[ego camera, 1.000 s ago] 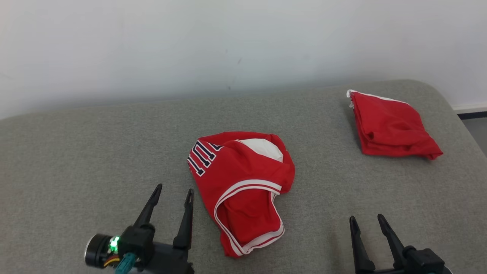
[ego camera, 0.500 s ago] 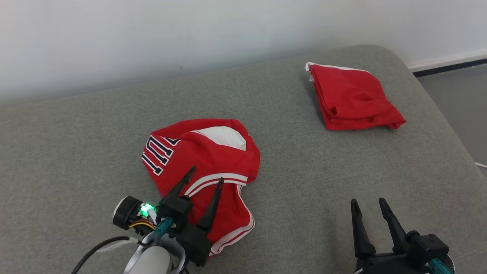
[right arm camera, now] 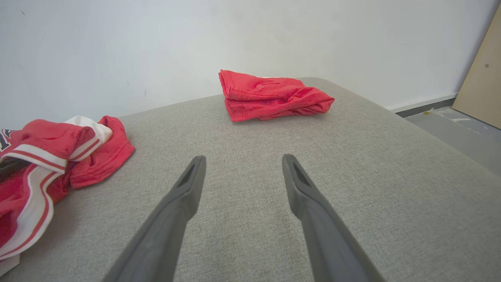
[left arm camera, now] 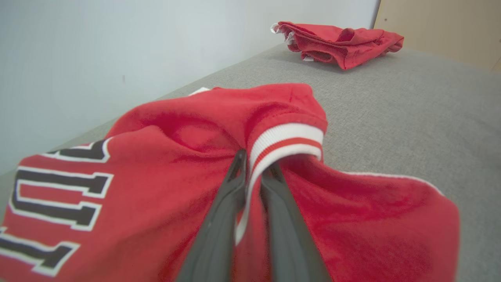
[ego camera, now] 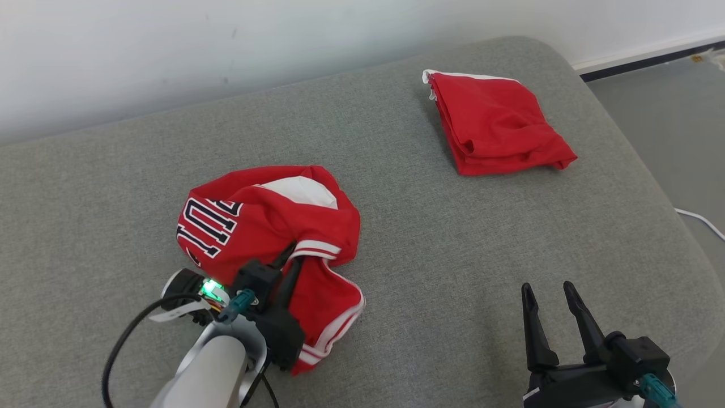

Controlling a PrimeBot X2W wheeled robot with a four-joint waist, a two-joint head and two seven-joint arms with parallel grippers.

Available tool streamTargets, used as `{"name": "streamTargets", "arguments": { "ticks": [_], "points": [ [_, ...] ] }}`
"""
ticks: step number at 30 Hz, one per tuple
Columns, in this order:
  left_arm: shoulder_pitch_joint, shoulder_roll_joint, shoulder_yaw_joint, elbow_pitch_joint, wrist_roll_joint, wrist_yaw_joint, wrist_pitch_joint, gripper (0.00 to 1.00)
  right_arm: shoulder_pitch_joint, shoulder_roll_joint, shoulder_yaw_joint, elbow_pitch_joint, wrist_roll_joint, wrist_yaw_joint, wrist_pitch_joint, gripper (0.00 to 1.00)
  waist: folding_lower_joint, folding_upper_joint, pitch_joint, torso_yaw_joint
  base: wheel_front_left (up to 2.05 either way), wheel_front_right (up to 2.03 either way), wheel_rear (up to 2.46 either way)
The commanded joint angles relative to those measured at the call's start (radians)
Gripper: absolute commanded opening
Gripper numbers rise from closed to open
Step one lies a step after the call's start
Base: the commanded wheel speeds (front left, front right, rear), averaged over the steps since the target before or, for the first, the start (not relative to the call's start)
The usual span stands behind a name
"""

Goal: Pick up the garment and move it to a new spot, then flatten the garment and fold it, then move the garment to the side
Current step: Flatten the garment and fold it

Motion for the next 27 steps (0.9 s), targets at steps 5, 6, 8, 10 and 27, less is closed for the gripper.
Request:
{"name": "streamTargets", "arguments": {
  "ticks": [5,6,8,10,27],
  "points": [
    [-0.004,-0.014,0.023,-0.066,-0.02,0.002,-0.002,0.0,0.019,0.001,-0.01,-0.005,0.007,-0.002,-0.001,1.0,-0.0002,-0.0001,-0.011,0.025,0.0,0.0,0.0],
    [-0.004,-0.014,0.023,-0.066,-0.02,0.002,-0.002,0.0,0.019,0.001,-0.01,-0.005,0.007,-0.002,-0.001,1.0,-0.0002,-0.0001,-0.011,0.025,0.0,0.0,0.0],
    [0.007,-0.022,0.032,-0.103,-0.043,0.002,-0.002,0.0,0.025,0.0,-0.011,-0.002,0.007,-0.002,-0.001,1.0,-0.0002,-0.0001,-0.018,0.045,0.0,0.0,0.0],
    [0.018,-0.028,0.038,-0.156,-0.053,0.002,-0.002,0.0,0.027,0.0,-0.015,-0.002,0.009,-0.002,-0.001,1.0,-0.0002,-0.0001,-0.025,0.072,0.0,0.0,0.0],
    [0.403,-0.032,0.418,-0.351,-0.222,0.015,-0.002,0.0,0.045,0.0,-0.004,0.021,-0.023,-0.002,-0.001,1.0,-0.0002,-0.0001,-0.076,0.255,0.0,0.0,0.0]
  ]
}}
